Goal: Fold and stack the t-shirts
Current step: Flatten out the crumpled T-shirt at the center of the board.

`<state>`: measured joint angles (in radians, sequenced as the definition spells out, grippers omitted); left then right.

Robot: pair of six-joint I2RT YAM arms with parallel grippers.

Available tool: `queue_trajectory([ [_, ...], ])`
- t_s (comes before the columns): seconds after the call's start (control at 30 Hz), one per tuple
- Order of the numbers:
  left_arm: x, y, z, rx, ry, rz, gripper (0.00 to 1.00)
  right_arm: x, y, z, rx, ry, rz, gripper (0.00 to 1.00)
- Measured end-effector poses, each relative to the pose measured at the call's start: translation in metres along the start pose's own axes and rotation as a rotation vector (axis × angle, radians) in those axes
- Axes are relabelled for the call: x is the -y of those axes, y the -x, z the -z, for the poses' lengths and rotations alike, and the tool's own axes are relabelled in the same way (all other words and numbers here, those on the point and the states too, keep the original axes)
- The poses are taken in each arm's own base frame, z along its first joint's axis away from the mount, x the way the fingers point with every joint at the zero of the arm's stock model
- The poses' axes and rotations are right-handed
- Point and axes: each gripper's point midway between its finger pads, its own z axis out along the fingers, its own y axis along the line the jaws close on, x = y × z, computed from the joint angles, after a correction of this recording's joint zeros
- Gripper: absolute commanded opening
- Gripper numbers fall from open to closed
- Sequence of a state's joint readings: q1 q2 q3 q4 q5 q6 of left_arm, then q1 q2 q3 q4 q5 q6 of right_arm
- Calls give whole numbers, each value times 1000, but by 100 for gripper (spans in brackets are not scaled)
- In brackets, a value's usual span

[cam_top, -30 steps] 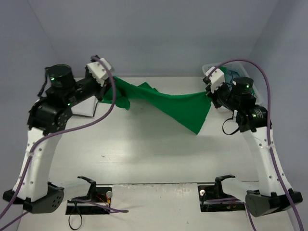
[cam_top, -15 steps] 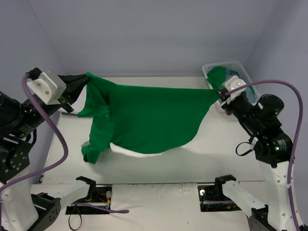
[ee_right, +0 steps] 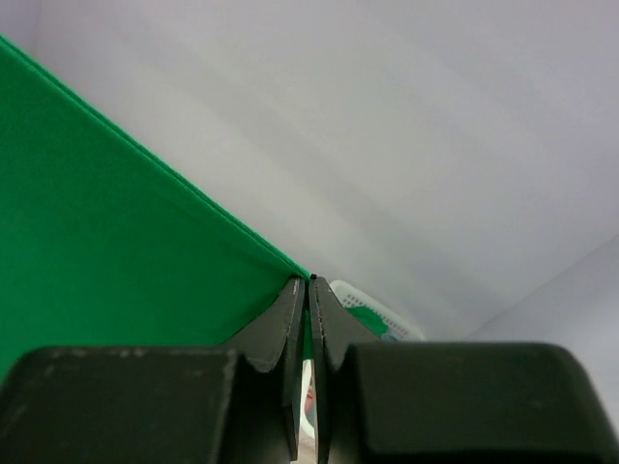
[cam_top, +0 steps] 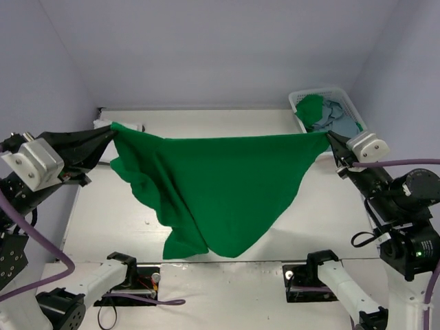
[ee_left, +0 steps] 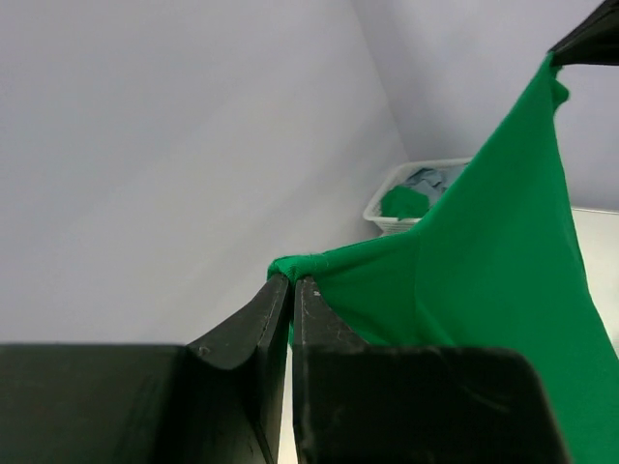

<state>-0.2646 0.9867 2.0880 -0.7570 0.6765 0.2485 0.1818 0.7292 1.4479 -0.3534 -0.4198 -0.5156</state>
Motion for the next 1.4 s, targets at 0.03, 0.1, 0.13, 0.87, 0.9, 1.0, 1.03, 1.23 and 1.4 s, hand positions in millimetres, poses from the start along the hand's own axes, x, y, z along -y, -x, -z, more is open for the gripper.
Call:
queue_trajectory([
  [0.03, 4, -1, 3, 2, -10, 8, 0, 0, 2, 3, 3, -3, 2, 0],
  [0.1, 12, -4, 7, 1, -26, 27, 0, 2, 7, 8, 12, -15, 8, 0],
  [0.13, 15, -5, 7, 0, -35, 35, 0, 4, 11, 12, 21, -23, 14, 0],
  [0.87, 4, -203, -90, -356, -185, 209, 0, -33, -179, -61, -384, 52, 23, 0],
  [0.9, 0, -221, -99, -383, -183, 210, 0, -34, -192, -69, -405, 55, 24, 0],
  [1.0, -13, -286, -132, -471, -179, 223, 0, -37, -237, -98, -480, 68, 27, 0],
  [1.03, -17, -308, -142, -499, -176, 227, 0, -39, -253, -108, -506, 75, 23, 0],
  [1.23, -27, -469, -185, -701, -143, 263, 0, -57, -344, -163, -624, 121, -13, 0],
  [1.4, -50, -574, -202, -817, -10, 179, 0, -63, -405, -206, -689, 109, -34, 0],
])
